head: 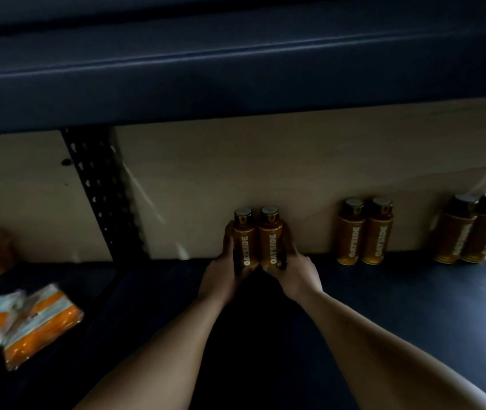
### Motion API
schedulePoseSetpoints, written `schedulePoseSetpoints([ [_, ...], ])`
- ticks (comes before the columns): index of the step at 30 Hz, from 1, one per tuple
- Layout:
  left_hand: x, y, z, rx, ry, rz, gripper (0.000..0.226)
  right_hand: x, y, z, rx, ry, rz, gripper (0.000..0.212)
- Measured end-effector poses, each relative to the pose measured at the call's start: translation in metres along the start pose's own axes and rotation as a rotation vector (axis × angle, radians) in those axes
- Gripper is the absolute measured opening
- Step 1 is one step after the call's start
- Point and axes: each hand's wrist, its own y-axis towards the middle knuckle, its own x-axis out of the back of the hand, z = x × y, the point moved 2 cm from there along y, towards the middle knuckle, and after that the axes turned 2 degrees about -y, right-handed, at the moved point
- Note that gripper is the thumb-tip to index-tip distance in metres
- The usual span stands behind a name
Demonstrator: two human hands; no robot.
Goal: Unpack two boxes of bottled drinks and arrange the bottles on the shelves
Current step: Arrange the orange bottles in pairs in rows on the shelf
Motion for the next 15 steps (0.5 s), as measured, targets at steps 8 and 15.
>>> schedulePoseSetpoints([
  [8, -0.0052, 0.0073, 0.0047, 0.041, 0.03, 0.014, 0.102, -0.0069, 0.0038, -0.0025, -0.021, 0.018, -0.015, 0.064],
  [15, -0.0099, 0.0113, 0.0062, -0.002, 0.053, -0.006, 0.102, -0.0081, 0.0072, -0.0063, -0.057, 0.033, -0.018, 0.05],
])
